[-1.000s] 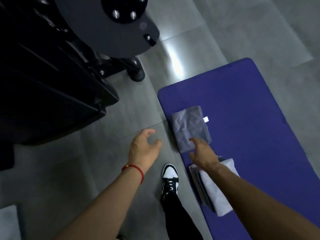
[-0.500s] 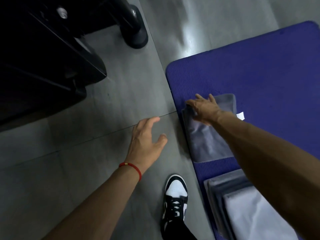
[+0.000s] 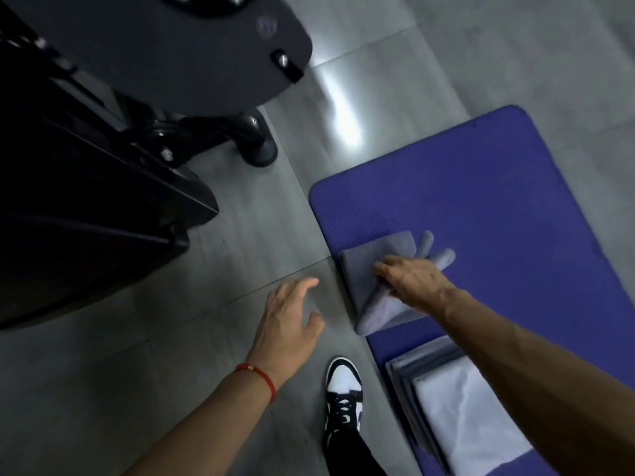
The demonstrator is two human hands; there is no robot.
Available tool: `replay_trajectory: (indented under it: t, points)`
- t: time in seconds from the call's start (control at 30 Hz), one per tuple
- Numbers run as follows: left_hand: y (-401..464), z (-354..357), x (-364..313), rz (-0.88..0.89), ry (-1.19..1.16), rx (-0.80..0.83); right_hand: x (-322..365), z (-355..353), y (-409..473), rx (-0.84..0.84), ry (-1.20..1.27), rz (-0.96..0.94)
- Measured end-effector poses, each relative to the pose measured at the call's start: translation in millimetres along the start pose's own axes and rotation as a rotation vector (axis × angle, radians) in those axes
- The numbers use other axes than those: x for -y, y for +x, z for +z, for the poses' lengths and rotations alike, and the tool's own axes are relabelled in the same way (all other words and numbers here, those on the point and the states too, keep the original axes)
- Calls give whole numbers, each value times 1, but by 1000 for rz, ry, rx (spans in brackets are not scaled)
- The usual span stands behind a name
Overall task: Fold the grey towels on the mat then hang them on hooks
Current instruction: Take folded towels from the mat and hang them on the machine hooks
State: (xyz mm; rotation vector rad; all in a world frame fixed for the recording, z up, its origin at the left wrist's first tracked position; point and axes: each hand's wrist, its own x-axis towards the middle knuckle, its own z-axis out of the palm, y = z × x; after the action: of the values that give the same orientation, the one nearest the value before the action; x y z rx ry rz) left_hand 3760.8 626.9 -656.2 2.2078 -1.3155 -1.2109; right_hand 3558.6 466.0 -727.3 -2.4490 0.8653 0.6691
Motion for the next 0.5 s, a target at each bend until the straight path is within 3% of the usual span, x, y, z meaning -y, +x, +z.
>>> replay_trajectory:
  t: [0.1,0.27,0.37,0.5]
  points:
    - [-48,-47,-48,96,5,1,37,-52,-68,-102,107,26]
    - [-132,-152,-103,274,34,-13,153,-173,-164,-461,326,-91]
    - [-193,-232,-118,317,34,-48,238,-241,-209,-530,374,-154]
    - [-300,-336,-108,355,5,-262,365,-333,-254,-503,425,-298]
